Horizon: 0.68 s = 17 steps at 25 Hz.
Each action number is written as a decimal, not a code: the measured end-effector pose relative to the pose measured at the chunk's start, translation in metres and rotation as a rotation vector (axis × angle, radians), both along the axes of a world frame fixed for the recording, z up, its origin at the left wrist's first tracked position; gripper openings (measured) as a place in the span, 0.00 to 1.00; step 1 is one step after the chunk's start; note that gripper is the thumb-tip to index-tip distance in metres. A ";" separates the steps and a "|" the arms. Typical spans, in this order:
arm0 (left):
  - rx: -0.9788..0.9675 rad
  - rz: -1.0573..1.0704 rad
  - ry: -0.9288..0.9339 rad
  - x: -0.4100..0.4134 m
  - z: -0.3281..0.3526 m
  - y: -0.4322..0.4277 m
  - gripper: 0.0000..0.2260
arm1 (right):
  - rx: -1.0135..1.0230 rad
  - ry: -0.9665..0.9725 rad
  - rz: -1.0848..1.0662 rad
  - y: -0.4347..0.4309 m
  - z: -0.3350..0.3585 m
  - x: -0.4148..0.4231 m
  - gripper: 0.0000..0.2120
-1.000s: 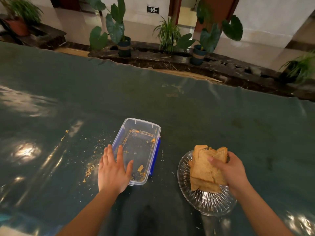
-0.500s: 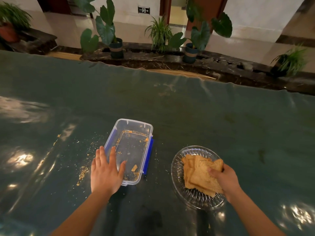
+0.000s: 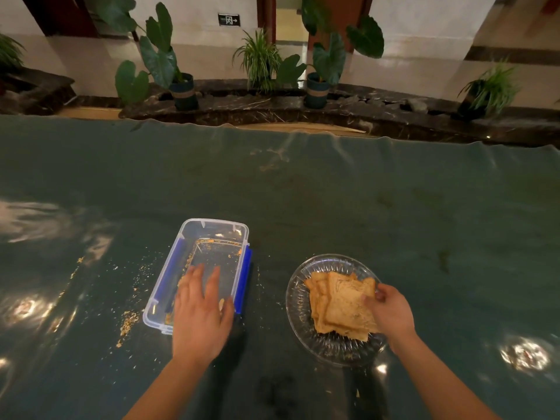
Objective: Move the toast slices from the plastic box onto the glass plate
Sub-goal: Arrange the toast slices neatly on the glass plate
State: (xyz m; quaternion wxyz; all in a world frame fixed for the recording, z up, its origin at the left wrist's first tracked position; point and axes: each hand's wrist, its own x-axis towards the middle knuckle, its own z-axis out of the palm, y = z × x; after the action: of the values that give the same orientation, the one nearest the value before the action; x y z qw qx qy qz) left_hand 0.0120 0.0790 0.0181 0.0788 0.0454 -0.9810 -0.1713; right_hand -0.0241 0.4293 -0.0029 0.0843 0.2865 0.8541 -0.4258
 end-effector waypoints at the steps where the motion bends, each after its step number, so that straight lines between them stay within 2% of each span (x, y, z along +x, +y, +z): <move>1: 0.017 -0.077 0.023 0.004 0.001 0.017 0.25 | -0.008 -0.008 -0.013 0.003 -0.001 0.002 0.25; 3: 0.119 -0.168 -0.035 0.009 0.000 0.055 0.23 | -0.052 -0.020 -0.026 0.008 -0.002 0.005 0.24; 5: 0.320 -0.171 -0.190 0.009 -0.004 0.093 0.20 | -0.106 -0.022 -0.029 0.012 -0.004 0.006 0.21; 8: 0.736 -0.009 -0.469 -0.004 -0.008 0.138 0.19 | -0.159 -0.011 -0.027 0.015 -0.007 0.003 0.17; 10: 0.894 0.099 -0.571 -0.015 -0.009 0.154 0.17 | -0.236 0.001 -0.036 0.015 -0.009 0.001 0.15; 13: 0.942 0.110 -0.604 -0.023 -0.014 0.162 0.09 | -0.326 0.002 -0.016 0.014 -0.013 -0.002 0.12; 17: 0.932 0.074 -0.595 -0.024 -0.016 0.164 0.11 | -0.364 0.007 -0.010 0.011 -0.021 -0.004 0.13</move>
State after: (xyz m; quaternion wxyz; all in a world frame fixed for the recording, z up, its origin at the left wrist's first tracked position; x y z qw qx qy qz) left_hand -0.0121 0.2435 0.0020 -0.2241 0.1563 -0.7789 -0.5644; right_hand -0.0284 0.4406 -0.0238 0.1297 0.2694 0.7618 -0.5746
